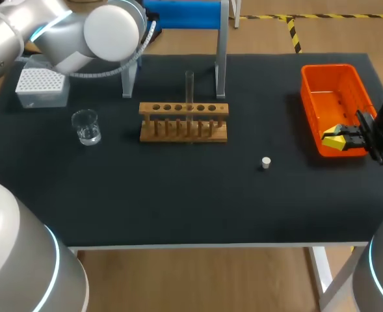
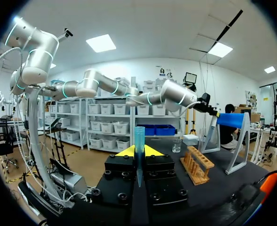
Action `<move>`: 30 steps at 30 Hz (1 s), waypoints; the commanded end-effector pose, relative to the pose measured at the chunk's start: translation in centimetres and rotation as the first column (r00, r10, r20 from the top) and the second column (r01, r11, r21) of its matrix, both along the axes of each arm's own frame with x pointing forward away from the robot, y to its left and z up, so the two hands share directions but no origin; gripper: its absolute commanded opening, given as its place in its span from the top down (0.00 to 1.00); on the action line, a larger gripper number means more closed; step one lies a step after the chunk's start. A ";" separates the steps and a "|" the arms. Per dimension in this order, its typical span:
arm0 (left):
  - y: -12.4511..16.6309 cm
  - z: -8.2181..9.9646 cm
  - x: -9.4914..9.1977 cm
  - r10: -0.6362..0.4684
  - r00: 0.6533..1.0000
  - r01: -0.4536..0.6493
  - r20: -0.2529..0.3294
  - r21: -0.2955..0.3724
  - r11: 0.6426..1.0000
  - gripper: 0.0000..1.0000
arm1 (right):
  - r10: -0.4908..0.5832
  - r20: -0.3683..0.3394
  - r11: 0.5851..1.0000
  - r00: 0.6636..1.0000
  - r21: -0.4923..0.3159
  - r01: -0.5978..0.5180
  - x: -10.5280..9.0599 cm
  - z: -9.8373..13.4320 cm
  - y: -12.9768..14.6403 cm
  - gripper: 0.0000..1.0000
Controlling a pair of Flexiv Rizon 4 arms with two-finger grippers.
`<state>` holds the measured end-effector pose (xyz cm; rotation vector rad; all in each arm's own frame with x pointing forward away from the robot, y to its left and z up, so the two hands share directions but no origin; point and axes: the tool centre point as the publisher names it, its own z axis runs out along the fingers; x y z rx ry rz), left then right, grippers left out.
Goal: Invert the test tube, pick up the pipette, mount the tip to pipette, aspirate from beaker and dispense into the tube, eject the tip, return the pipette, and cap with the stopper.
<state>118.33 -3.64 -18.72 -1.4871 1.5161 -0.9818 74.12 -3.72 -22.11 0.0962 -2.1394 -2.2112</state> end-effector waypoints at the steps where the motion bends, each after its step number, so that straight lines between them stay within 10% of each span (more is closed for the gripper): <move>1: -0.1 1.2 -0.2 0.008 1.000 -0.008 0.009 0.006 1.000 1.00 | -0.001 0.001 1.000 1.000 -0.001 0.001 -0.1 0.0 -0.1 1.00; 17: -1.0 6.5 -2.1 -0.142 0.988 0.139 0.067 0.049 0.989 1.00 | -0.001 0.001 1.000 1.000 -0.001 0.001 -0.1 0.0 -0.1 1.00; 30: -0.6 11.5 -7.6 -0.559 0.827 0.561 0.061 -0.021 0.828 1.00 | -0.001 0.001 1.000 1.000 -0.001 0.001 -0.1 0.0 -0.1 1.00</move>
